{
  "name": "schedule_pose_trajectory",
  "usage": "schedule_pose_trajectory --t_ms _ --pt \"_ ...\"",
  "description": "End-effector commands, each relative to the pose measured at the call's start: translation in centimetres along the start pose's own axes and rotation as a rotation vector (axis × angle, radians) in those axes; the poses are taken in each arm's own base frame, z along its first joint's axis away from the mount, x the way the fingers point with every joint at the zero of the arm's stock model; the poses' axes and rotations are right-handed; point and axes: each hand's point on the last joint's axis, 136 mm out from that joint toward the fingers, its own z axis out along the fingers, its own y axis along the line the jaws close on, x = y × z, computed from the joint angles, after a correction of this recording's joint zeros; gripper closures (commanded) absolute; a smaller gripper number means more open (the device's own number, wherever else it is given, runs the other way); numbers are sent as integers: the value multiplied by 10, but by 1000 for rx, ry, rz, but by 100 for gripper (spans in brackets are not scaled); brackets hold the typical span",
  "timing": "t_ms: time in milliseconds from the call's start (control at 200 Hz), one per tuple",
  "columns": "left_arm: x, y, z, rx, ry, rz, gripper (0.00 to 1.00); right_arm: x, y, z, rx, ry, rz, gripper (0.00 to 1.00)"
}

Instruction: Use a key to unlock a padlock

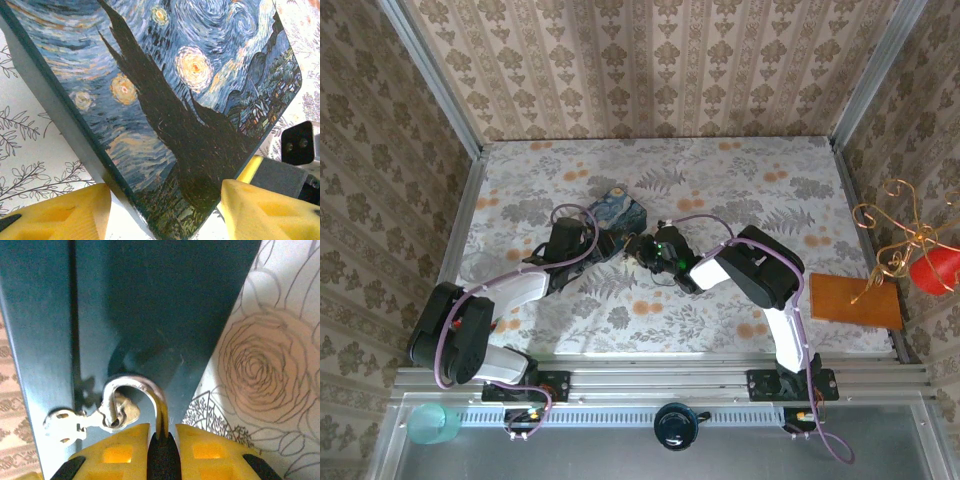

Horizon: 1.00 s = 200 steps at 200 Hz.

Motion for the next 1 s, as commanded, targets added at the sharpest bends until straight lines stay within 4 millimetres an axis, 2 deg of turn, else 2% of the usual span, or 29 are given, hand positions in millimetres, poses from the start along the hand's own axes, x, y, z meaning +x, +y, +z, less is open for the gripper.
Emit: schedule_pose_trajectory --t_ms 0,215,465,570,680,820,850,995 --pt "26 27 4 -97 85 -12 40 -24 10 4 -45 -94 67 92" --pt "24 28 3 -105 81 -5 40 -27 6 -2 -30 -107 56 93" --pt "15 25 0 -99 82 30 38 -21 -6 -14 60 -47 -63 91" --pt "2 24 -13 -128 38 66 34 -7 -1 -15 62 55 -158 89" --pt "-12 25 -33 -158 -27 125 30 5 -17 -27 145 131 -251 89" --pt "-23 24 -55 -160 -111 221 26 17 -25 -45 204 209 -350 89" --pt "-30 33 -60 -180 -135 218 26 19 -25 -49 213 225 -370 89" --pt "-31 49 -75 -209 -182 282 24 28 -30 -66 260 306 -437 89"
